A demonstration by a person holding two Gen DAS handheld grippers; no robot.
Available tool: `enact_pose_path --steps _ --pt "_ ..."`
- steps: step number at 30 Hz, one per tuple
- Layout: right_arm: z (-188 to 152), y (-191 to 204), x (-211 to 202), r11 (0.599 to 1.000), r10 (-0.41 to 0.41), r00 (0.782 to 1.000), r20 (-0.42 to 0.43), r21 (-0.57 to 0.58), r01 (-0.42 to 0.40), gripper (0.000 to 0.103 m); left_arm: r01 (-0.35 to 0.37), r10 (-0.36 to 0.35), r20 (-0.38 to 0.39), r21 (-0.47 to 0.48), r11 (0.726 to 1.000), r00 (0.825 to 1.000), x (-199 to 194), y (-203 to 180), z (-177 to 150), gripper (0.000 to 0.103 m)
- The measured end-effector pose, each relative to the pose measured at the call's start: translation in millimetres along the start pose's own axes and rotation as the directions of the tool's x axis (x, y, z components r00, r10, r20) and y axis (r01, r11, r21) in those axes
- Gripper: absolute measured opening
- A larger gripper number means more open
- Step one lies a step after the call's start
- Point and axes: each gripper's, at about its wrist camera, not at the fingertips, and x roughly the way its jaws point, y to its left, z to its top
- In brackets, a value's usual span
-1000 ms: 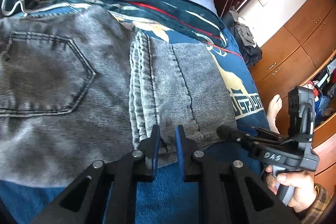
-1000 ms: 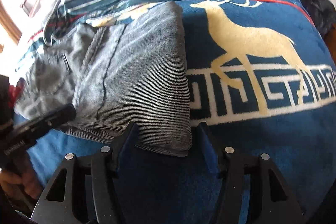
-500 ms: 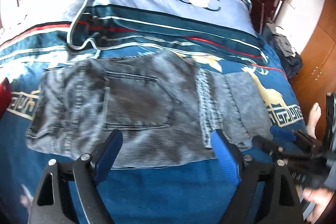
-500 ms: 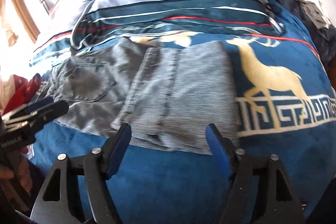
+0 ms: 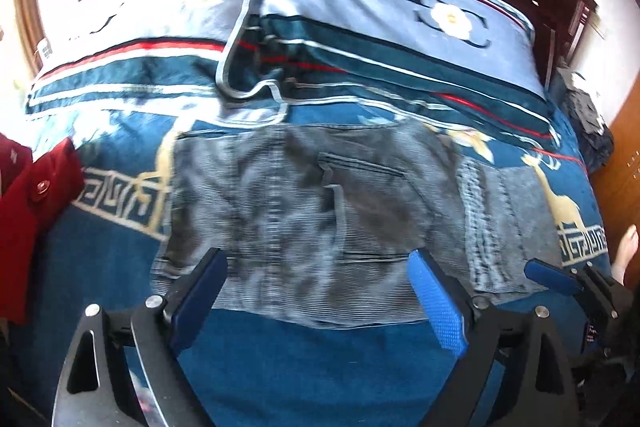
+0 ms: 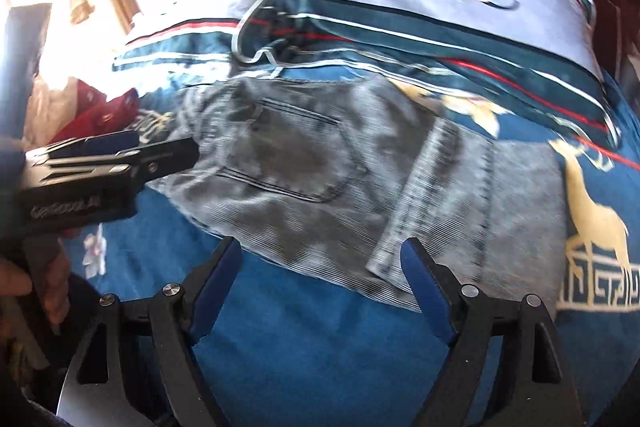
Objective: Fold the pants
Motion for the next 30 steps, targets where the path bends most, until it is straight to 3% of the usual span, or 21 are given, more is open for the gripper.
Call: enact_pose_path --steps 6,15,22,25,30 --pt "12 40 13 0.996 0.033 0.999 -0.021 -0.086 -0.035 0.082 0.025 -0.030 -0.051 -0.101 0.995 0.998 5 58 9 0.093" --pt "22 81 32 0.983 0.090 0.995 -0.046 -0.158 -0.096 0.082 0.013 -0.030 -0.068 -0.237 0.972 0.997 9 128 3 0.093" --pt "24 94 45 0.977 0.108 0.992 -0.071 -0.178 -0.119 0.082 0.049 -0.076 -0.090 -0.266 0.963 0.993 23 139 5 0.093" --pt "26 105 48 0.962 0.167 0.983 -0.072 -0.204 -0.179 0.082 0.072 -0.104 -0.102 -0.277 0.958 0.989 35 138 10 0.093" --pt "25 136 59 0.910 0.189 0.979 -0.080 -0.359 -0.205 0.081 0.097 -0.134 -0.109 -0.292 0.951 0.985 54 137 19 0.093"
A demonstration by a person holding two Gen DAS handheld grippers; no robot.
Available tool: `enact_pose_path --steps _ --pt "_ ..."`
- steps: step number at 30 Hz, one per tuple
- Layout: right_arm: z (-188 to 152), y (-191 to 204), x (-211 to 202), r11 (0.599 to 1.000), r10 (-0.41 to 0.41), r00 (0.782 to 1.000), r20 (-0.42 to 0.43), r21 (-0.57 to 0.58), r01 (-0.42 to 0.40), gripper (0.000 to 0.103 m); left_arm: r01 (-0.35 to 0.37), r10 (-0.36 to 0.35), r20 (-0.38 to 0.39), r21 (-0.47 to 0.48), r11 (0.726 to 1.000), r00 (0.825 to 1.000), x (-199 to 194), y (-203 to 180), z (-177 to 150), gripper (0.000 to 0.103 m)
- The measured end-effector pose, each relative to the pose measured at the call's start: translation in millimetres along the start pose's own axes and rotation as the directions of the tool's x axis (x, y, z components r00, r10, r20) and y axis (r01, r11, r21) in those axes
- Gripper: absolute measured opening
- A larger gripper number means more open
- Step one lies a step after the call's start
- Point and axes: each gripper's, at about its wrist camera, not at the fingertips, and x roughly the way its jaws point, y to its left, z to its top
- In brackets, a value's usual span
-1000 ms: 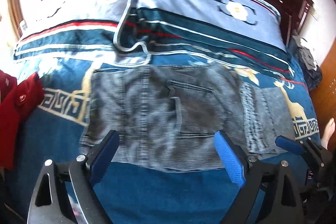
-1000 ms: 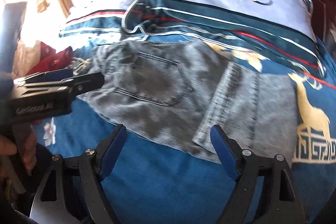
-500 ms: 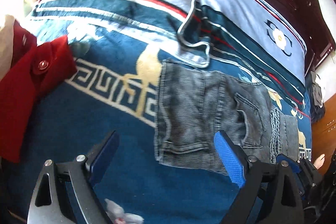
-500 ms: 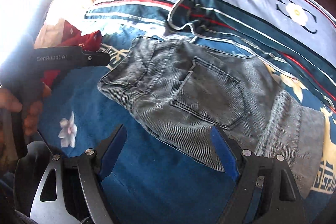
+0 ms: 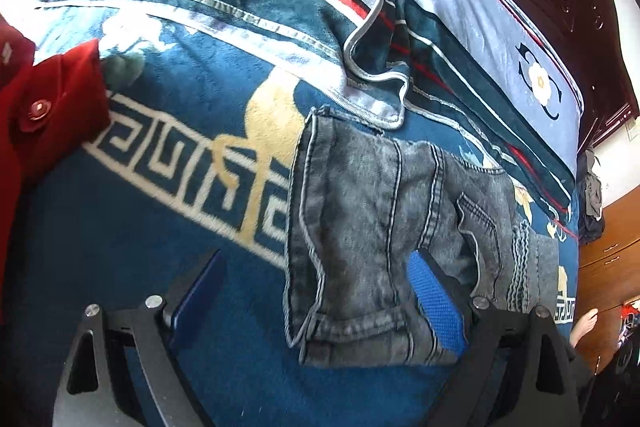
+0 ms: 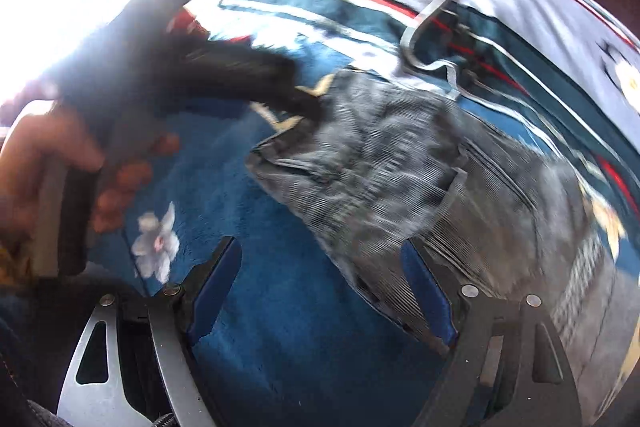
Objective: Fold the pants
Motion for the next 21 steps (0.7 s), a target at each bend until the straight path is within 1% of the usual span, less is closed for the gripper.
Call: enact_pose_path --steps 2,5,7,9,11,14,16,18,19,20,21 --pt "3 9 10 0.998 -0.001 1.000 -0.013 -0.055 0.000 0.080 0.001 -0.001 -0.003 -0.001 1.000 1.000 6 1 5 0.093" --pt "5 16 24 0.993 -0.022 0.999 -0.031 -0.113 0.019 0.078 0.011 -0.011 -0.018 -0.014 1.000 1.000 17 5 13 0.091" --pt "6 18 34 0.988 -0.056 0.998 -0.042 -0.149 0.049 0.076 0.021 -0.022 -0.038 -0.022 1.000 0.999 26 9 17 0.089" --pt "7 20 47 0.972 -0.115 0.992 -0.054 -0.212 0.101 0.071 0.029 -0.030 -0.061 -0.018 0.999 0.998 34 12 19 0.086" --pt "8 20 58 0.958 -0.152 0.986 -0.070 -0.255 0.129 0.066 0.027 -0.027 -0.083 -0.007 1.000 0.996 42 13 20 0.083" --pt "8 19 73 0.944 -0.186 0.979 -0.087 -0.292 0.154 0.064 0.025 -0.024 -0.101 0.009 1.000 0.995 51 16 17 0.082" --pt "8 18 78 0.943 -0.192 0.978 -0.082 -0.290 0.161 0.064 0.026 -0.024 -0.099 0.020 0.999 0.995 53 16 16 0.082" --pt "8 16 79 0.943 -0.206 0.977 -0.061 -0.280 0.181 0.054 0.025 -0.022 -0.098 0.031 0.999 0.995 54 15 17 0.082" --pt "8 15 79 0.933 -0.240 0.970 -0.046 -0.285 0.218 0.040 0.025 -0.022 -0.100 0.031 0.999 0.995 54 14 19 0.082" --pt "9 14 78 0.933 -0.243 0.969 -0.037 -0.281 0.223 0.031 0.028 -0.025 -0.103 0.028 0.999 0.994 54 14 20 0.082" --pt "11 12 76 0.936 -0.243 0.970 -0.031 -0.269 0.226 0.026 0.036 -0.034 -0.105 0.018 0.999 0.994 53 15 20 0.082"
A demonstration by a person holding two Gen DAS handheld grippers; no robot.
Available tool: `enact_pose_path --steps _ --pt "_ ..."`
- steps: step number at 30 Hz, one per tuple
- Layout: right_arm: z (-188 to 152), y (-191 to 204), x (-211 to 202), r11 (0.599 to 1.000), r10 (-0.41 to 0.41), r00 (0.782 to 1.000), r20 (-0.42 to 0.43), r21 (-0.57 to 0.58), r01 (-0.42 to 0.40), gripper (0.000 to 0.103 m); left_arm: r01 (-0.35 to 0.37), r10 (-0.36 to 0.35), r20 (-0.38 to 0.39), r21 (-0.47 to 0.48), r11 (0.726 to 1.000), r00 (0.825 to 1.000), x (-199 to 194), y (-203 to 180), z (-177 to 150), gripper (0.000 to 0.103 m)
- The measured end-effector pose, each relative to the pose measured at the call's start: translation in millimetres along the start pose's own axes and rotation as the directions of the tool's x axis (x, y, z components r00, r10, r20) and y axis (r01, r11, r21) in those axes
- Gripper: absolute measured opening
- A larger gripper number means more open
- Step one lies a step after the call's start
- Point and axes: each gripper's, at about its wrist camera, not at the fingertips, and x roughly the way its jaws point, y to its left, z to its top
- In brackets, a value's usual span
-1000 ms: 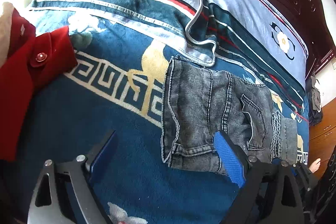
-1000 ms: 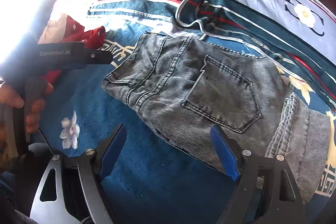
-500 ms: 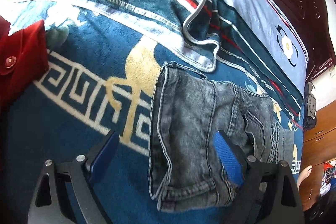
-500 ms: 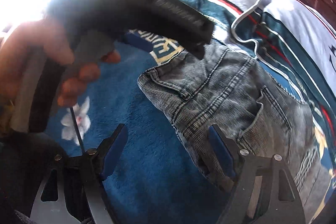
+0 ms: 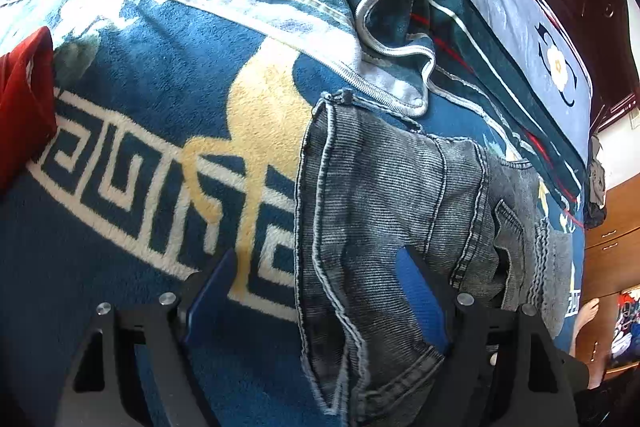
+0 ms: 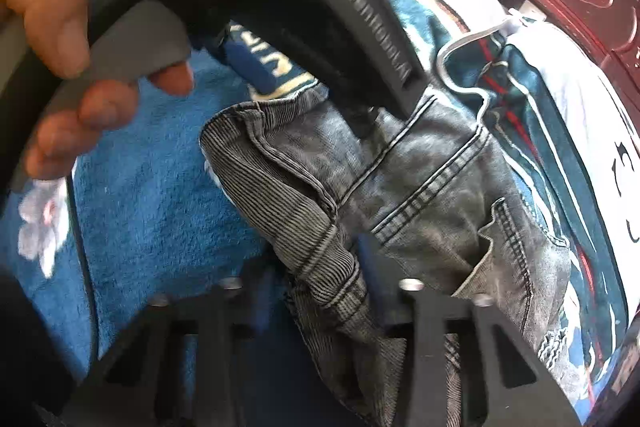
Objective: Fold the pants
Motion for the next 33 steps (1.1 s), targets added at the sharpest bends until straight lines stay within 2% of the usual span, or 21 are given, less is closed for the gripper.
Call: enact_pose_path --steps 2,5,10,12,15,16,17,20,26,33 --pt "1 -7 -7 0.999 0.000 1.000 0.019 0.040 -0.001 0.020 0.038 -0.038 0.000 -0.034 0.999 0.999 -3 3 2 0.082" --pt "1 -22 -20 0.992 0.024 0.998 0.057 0.123 -0.030 0.019 0.091 -0.092 0.001 -0.089 0.992 0.996 -6 10 4 0.082" --pt "1 -36 -35 0.980 0.052 0.994 0.091 0.188 -0.069 0.019 0.163 -0.164 0.005 -0.144 0.976 0.986 -5 8 2 0.082" --pt "2 -37 -39 0.975 0.057 0.993 0.106 0.207 -0.078 0.019 0.178 -0.180 0.005 -0.159 0.971 0.984 -2 3 2 0.077" --pt "-1 -32 -49 0.971 0.060 0.991 0.121 0.224 -0.086 0.019 0.217 -0.221 -0.004 -0.165 0.962 0.975 3 -11 1 0.050" --pt "-2 -33 -49 0.970 0.060 0.991 0.124 0.229 -0.087 0.019 0.227 -0.230 -0.001 -0.156 0.961 0.973 2 -16 1 0.036" --pt "-3 -35 -49 0.969 0.061 0.991 0.123 0.232 -0.089 0.019 0.227 -0.228 0.010 -0.139 0.964 0.974 -1 -23 1 0.030" --pt "-7 -40 -52 0.964 0.063 0.989 0.132 0.249 -0.095 0.018 0.187 -0.183 0.068 -0.052 0.981 0.981 -16 -43 -1 0.022" --pt "-11 -50 -66 0.952 0.057 0.985 0.165 0.288 -0.103 0.018 0.105 -0.114 0.157 0.062 0.992 0.981 -43 -76 -4 0.019" --pt "-24 -69 -85 0.927 0.056 0.979 0.194 0.355 -0.123 0.018 0.015 -0.056 0.212 0.188 0.982 0.976 -62 -116 -8 0.018"
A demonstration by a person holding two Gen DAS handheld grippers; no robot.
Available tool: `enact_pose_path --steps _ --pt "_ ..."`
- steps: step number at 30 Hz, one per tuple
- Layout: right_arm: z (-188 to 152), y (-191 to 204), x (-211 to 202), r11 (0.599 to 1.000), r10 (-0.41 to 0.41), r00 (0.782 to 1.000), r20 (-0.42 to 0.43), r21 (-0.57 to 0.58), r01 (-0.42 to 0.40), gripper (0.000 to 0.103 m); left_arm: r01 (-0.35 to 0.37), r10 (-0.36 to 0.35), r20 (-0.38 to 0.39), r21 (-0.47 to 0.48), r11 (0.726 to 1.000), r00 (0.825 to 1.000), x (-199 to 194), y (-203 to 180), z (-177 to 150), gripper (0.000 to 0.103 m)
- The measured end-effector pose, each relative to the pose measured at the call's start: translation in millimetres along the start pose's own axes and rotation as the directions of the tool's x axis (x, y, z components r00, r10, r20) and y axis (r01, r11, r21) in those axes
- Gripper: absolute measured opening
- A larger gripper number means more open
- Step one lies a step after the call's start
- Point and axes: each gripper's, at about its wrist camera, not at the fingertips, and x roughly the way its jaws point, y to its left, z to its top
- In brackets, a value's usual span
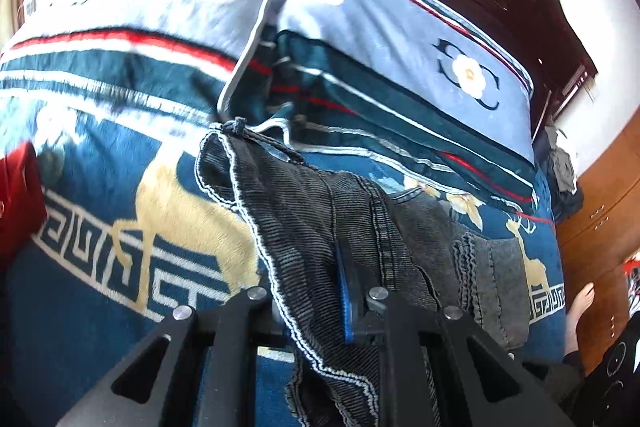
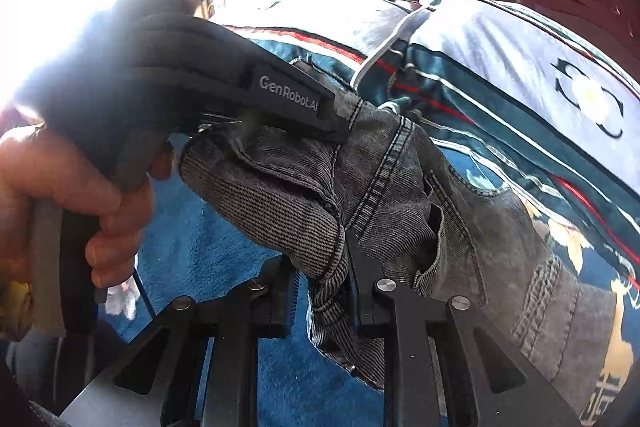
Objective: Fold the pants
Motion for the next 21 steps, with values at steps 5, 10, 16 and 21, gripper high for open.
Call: enact_pose_path --steps 5,10,16,21 --pt "-3 -12 -15 0.999 0.000 1.000 0.021 0.042 -0.001 0.018 -0.004 0.004 0.010 0.039 0.999 1.000 -9 -21 3 0.017" --pt "-7 -26 -27 0.995 0.011 0.999 0.042 0.098 -0.015 0.018 -0.009 0.007 0.018 0.075 0.997 1.000 -14 -42 3 0.016" --pt "-15 -45 -38 0.986 0.021 0.998 0.066 0.162 -0.031 0.018 0.004 -0.006 0.018 0.119 0.993 1.000 -17 -69 5 0.015" --pt "-22 -60 -48 0.978 0.017 0.996 0.083 0.205 -0.034 0.018 0.021 -0.023 0.011 0.153 0.988 1.000 -14 -94 8 0.015"
